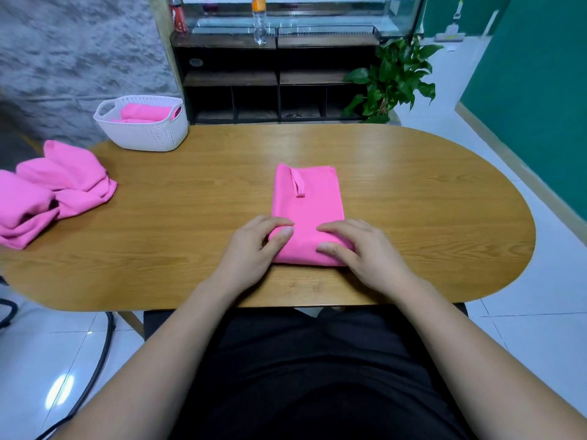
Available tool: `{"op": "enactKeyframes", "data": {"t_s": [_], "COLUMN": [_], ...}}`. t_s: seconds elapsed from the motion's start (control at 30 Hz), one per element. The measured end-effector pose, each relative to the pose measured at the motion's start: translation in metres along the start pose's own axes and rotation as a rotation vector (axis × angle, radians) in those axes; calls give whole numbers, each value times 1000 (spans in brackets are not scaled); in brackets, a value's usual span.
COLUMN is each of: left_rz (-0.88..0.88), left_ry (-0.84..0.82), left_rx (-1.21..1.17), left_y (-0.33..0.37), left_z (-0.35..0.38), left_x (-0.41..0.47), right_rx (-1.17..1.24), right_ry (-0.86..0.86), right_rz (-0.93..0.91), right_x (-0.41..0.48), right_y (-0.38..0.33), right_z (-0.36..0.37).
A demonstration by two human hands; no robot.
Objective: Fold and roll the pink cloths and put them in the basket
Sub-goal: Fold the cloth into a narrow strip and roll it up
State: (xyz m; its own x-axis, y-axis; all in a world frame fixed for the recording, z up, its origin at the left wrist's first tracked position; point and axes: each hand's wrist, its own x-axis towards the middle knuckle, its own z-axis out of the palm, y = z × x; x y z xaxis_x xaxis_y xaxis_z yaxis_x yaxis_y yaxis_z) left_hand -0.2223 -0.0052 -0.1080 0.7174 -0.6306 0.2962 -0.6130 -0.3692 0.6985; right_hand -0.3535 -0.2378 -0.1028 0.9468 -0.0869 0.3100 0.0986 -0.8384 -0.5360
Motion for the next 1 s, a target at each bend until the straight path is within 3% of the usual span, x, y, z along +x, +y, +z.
{"op": "enactKeyframes", "data": {"t_s": [0.2,0.43,0.57,1.0], "left_rz": [16,-192,-182,-81], "left_ry": [-28,7,-10,9], "left_rx": [40,-100,-87,-108], "left_y": [-6,-1,-1,-5], "left_z": [2,3,-1,-5], "left_x": [-1,2,0,8], "right_rx": [17,-156,-190,175], "right_ry": [0,1,-3,-235], "right_rz": [10,-225,-260,108], "right_x": [4,2,6,49], "right_y": [2,-2,-7,8], "right_z": [1,1,1,-7]}}
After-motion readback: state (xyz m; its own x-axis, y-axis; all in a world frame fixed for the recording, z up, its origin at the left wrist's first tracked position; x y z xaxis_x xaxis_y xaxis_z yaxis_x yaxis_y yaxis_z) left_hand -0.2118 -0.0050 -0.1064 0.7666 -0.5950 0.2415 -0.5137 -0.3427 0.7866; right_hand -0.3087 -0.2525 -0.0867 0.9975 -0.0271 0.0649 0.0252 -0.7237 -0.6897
